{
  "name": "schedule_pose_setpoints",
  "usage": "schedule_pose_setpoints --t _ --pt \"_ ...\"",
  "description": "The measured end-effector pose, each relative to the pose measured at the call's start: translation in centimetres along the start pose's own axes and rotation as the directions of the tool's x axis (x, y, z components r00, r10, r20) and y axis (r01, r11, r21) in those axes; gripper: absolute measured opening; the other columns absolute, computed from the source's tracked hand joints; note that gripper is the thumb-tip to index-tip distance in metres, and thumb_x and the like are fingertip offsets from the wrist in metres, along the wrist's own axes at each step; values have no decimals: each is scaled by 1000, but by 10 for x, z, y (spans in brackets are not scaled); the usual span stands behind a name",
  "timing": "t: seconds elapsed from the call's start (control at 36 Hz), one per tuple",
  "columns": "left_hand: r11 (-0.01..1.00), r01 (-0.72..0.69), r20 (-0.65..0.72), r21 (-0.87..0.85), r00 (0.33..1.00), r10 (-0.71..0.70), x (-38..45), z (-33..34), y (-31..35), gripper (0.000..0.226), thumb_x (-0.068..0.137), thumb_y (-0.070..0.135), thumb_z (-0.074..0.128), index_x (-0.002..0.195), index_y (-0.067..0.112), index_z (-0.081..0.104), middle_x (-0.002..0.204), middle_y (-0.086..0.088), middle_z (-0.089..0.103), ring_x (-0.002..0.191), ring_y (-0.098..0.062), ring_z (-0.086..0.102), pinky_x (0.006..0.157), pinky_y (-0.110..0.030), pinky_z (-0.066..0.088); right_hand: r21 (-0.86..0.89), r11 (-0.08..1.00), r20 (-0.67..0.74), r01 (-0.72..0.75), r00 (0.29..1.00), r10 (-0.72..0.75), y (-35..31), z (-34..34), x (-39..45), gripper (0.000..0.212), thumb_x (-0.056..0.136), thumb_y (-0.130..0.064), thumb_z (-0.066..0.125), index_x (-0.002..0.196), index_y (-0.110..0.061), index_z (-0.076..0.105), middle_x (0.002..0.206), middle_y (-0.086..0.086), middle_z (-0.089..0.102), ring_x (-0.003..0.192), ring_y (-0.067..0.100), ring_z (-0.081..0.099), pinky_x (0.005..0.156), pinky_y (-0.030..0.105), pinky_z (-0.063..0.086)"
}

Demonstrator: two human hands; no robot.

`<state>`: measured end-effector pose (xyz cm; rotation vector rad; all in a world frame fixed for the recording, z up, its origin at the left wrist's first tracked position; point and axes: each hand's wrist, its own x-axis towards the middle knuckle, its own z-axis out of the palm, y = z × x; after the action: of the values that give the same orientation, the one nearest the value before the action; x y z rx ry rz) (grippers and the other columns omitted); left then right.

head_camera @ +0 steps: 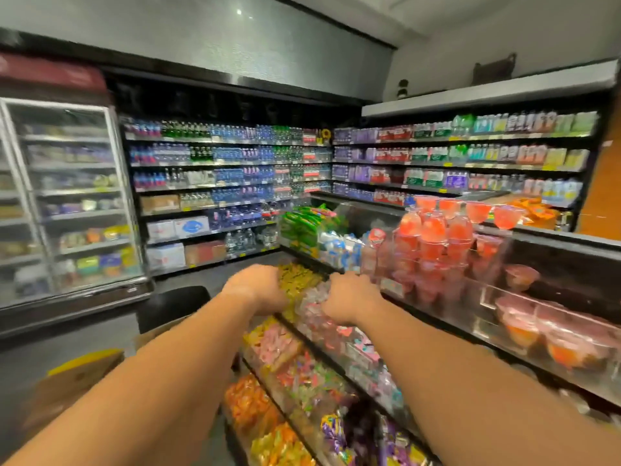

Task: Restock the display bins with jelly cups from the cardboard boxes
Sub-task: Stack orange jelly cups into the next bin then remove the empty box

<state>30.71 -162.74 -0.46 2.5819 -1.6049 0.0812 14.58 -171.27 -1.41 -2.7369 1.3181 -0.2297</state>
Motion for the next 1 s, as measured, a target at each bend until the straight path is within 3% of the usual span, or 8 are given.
schedule_pose_setpoints --t 0.06,0.17,0.25,0.42,0.72,0.92,1.0 --pt "995 101 11 6 995 -101 -22 3 -49 22 84 49 63 91 28 58 94 4 62 91 -22 59 77 -34 52 -2 997 29 79 996 -79 -47 14 1 50 90 -35 55 132 -7 55 135 19 55 124 40 52 98 43 46" --pt "961 276 45 3 960 -276 -70 4 -129 37 87 47 63 117 25 62 110 1 65 101 -22 63 87 -35 54 55 975 79 216 972 -220 -133 47 5 52 88 -40 54 132 -11 54 132 15 55 127 39 50 99 46 44" --pt "935 354 52 -18 934 -353 -93 5 -181 36 85 45 65 115 26 64 104 4 65 92 -19 62 81 -34 55 108 961 129 256 955 -268 -190 65 10 49 91 -36 54 135 -13 50 137 13 51 132 40 42 101 47 42" --pt "897 440 42 -38 898 -438 -107 18 -271 40 82 47 66 118 28 63 115 3 67 104 -20 63 87 -36 54 161 926 168 342 915 -367 -285 98 28 49 94 -35 53 139 -16 47 141 12 49 132 38 40 100 48 41" --pt "840 542 76 -26 839 -539 -38 66 -415 48 86 47 62 128 24 60 127 -2 64 114 -25 61 96 -40 53 223 888 201 402 873 -445 -391 171 125 49 95 -36 59 140 -17 50 138 10 54 125 33 48 100 44 46" --pt "753 649 125 -113 761 -637 10 118 -499 29 85 46 64 107 27 64 109 0 70 92 -20 62 77 -33 51 246 868 285 431 824 -490 -458 236 217 51 97 -38 55 142 -16 45 139 11 51 127 35 46 104 47 46" --pt "693 705 179 -152 709 -682 21 140 -541 33 87 54 60 107 29 67 110 0 71 98 -25 66 80 -35 53 252 869 342 426 801 -492 -488 267 251 47 97 -38 52 137 -15 46 137 12 50 126 36 45 102 46 45"
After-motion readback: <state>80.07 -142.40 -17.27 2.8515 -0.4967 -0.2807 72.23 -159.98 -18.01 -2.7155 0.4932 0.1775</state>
